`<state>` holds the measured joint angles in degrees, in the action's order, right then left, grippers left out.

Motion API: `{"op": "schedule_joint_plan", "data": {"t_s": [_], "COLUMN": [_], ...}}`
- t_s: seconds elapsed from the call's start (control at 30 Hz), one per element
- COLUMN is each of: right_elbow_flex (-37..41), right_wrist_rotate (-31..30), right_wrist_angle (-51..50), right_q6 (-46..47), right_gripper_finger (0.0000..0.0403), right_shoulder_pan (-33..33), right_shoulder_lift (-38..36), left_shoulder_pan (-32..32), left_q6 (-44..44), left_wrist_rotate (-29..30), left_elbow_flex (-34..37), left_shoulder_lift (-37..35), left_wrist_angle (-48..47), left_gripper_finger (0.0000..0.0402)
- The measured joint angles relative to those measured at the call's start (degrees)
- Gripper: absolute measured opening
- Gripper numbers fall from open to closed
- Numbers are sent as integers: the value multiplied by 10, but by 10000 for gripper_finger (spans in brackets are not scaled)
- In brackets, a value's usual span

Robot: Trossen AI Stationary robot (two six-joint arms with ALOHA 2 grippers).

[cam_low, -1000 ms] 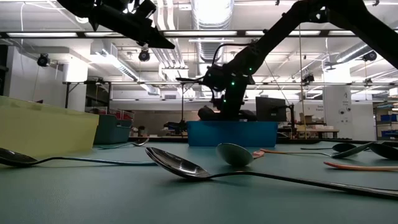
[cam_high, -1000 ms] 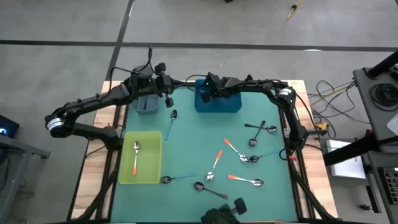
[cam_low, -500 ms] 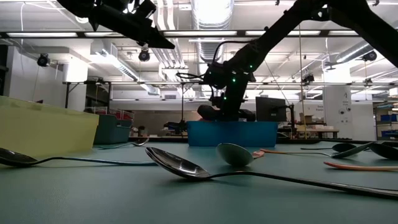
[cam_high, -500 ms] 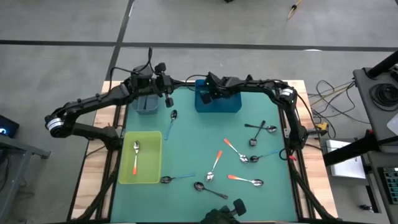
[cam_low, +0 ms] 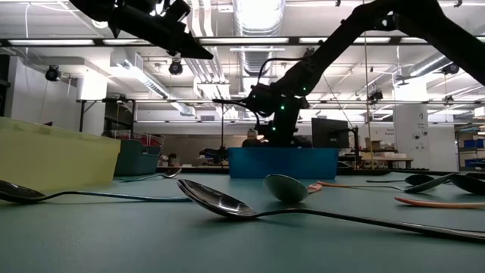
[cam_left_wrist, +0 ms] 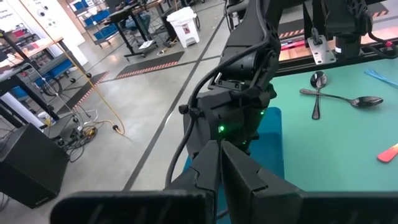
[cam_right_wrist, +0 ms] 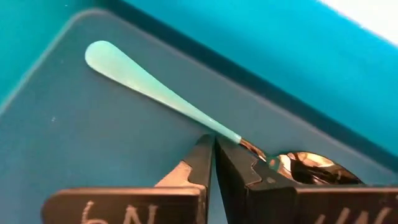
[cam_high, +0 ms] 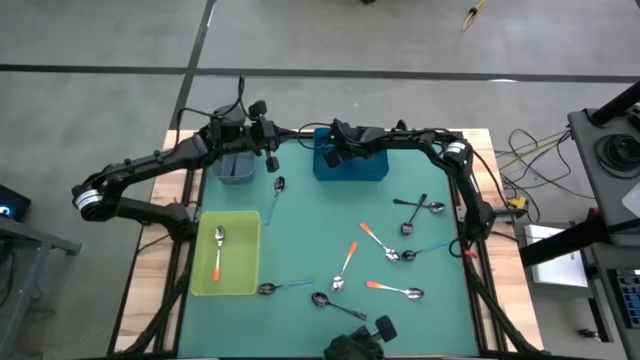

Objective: Sort silverware by color (type)
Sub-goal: Put the blue spoon into the dark blue bin

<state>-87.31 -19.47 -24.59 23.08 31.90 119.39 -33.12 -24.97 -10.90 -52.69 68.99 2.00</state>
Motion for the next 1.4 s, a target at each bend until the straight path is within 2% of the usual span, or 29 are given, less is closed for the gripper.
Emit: {"op": "schedule_joint_plan", "data": {"t_s": [0.23,0.6,0.8,1.1,1.27,1.4], "right_elbow_flex": [0,17,84,220,268,293], "right_wrist_rotate": [3,15,15,17,18,19], "right_wrist_angle": [-20,-113,-103,-1,0,-1], "right_q6": [-4,-61,-72,-45,-21,-20], "right_gripper_finger": [13,13,13,13,13,13], "right_shoulder_pan": [-9,-66,-104,-163,-198,-223], "right_shoulder_lift": [-41,-136,-203,-312,-363,-398], "left_shoulder_pan": [0,9,46,129,165,177], "left_q6": [23,131,169,186,186,231], "left_wrist_rotate": [0,-1,-1,-2,-2,-2], "left_elbow_flex": [0,0,0,-12,-28,-47], "left_shoulder_lift": [0,0,0,0,1,3], "left_wrist_angle": [1,-10,-28,-80,-110,-151], "left_gripper_finger": [0,0,0,0,0,0]}}
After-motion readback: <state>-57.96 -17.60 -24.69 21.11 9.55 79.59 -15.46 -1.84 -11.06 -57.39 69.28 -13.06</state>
